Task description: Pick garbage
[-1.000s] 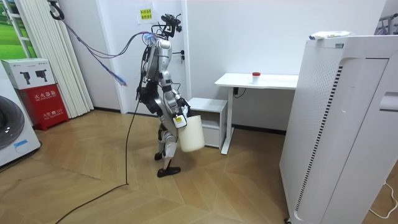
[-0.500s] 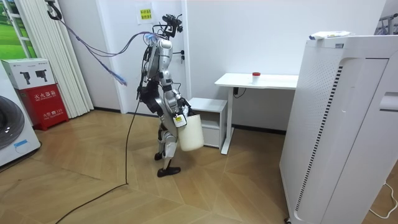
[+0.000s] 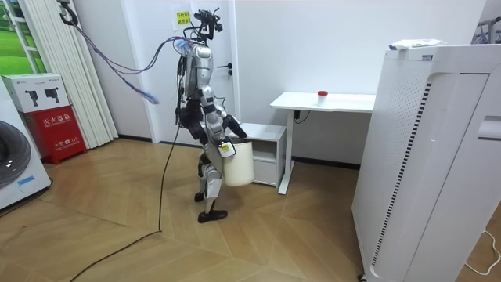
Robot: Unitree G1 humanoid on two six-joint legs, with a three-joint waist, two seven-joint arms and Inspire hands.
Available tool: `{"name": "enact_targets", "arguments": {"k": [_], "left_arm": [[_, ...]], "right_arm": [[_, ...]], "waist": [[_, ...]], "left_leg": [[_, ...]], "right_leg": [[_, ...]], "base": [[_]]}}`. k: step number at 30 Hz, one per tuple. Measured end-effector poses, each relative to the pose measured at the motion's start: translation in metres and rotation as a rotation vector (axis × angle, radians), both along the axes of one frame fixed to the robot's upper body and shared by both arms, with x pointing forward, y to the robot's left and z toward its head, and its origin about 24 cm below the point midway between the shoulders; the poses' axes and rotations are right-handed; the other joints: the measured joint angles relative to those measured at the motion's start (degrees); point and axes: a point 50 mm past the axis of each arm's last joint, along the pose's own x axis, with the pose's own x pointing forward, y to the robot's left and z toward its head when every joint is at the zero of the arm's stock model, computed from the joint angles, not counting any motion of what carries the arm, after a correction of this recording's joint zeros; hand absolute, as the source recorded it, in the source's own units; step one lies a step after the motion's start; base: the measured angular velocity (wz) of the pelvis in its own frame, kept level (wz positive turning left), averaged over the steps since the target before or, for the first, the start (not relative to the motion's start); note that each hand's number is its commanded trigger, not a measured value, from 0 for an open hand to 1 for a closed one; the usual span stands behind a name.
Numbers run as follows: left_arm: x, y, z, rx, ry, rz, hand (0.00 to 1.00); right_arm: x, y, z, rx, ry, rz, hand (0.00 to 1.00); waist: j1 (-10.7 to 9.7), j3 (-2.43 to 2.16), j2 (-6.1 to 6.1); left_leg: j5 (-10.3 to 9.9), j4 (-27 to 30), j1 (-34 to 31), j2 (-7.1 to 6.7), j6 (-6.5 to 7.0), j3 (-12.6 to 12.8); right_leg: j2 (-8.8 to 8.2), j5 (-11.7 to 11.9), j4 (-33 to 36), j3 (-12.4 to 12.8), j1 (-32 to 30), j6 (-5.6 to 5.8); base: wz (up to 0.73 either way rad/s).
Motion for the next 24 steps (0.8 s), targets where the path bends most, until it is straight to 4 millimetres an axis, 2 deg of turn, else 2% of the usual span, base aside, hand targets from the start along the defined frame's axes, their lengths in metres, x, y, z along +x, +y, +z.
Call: {"name": "enact_targets", "arguments": {"k": [5, 9, 13, 15, 19, 21, 22, 24], "left_arm": [[-0.002, 0.008, 0.012, -0.028, -0.075, 0.012, 0.0], [-0.008, 0.013, 0.016, -0.02, -0.134, 0.027, 0.0], [-0.007, 0.018, 0.022, 0.006, -0.174, 0.008, 0.0], [-0.005, 0.019, 0.031, 0.002, -0.225, -0.007, 0.0], [0.001, 0.023, 0.057, -0.021, -0.362, 0.024, 0.0], [0.004, 0.028, 0.068, -0.033, -0.422, 0.037, 0.0], [0.007, 0.031, 0.072, -0.039, -0.451, 0.057, 0.0], [0.007, 0.038, 0.073, -0.029, -0.477, 0.11, 0.0]], "right_arm": [[-0.012, -0.011, -0.002, -0.004, 0.016, -0.053, 1.0], [-0.022, -0.022, -0.003, -0.012, 0.027, -0.11, 1.0], [-0.027, -0.024, -0.004, -0.015, 0.035, -0.115, 1.0], [-0.03, -0.026, -0.003, -0.012, 0.028, -0.125, 1.0], [-0.032, -0.026, -0.004, -0.005, 0.034, -0.134, 1.0], [-0.031, -0.025, -0.004, -0.013, 0.031, -0.104, 1.0], [-0.031, -0.025, -0.004, -0.02, 0.032, -0.086, 1.0], [-0.032, -0.021, -0.005, -0.018, 0.038, -0.072, 1.0]], "waist": [[0.67, -0.07, 0.16], [0.66, -0.18, -0.04], [0.27, -0.46, -0.49], [0.27, -0.58, -0.74], [1.07, -1.03, -1.8], [1.51, -1.19, -2.31], [2.29, -1.41, -2.49], [3.56, -1.79, -2.86]], "left_leg": [[0.09, -2.47, 5.23, -0.2, -0.1, 0.09], [0.15, -5.58, 10.02, -1.05, -0.2, 0.38], [0.15, -6.04, 11.29, -1.07, -0.2, 1.1], [0.15, -6.17, 12.11, -1.07, -0.2, 1.68], [-0.06, -7.28, 16.27, -0.85, -0.33, 4.53], [-0.27, -7.46, 17.56, -0.67, -0.41, 6.02], [-0.85, -7.84, 18.35, -0.22, -0.52, 6.8], [-1.16, -8.8, 19.77, 0.77, -0.78, 9.12]], "right_leg": [[0.18, 0.17, -3.23, -0.53, 5.99, 0.26], [0.06, 0.31, -5.29, 0.15, 9.9, 0.57], [0.13, 0.47, -5.89, 0.86, 10.87, 0.84], [0.18, 0.56, -6.03, 1.46, 11.19, 0.94], [0.23, 0.74, -6.4, 1.85, 13.17, 1.04], [0.5, 0.83, -6.31, 3.09, 13.52, 1.09], [0.76, 1.25, -6.47, 3.03, 13.53, 1.08], [0.91, 2.86, -7.59, 1.28, 13.63, 1.03]], "base": [[0.02], [-0.08], [-0.11], [-0.15], [-0.36], [-0.47], [-0.66], [-0.79]]}}
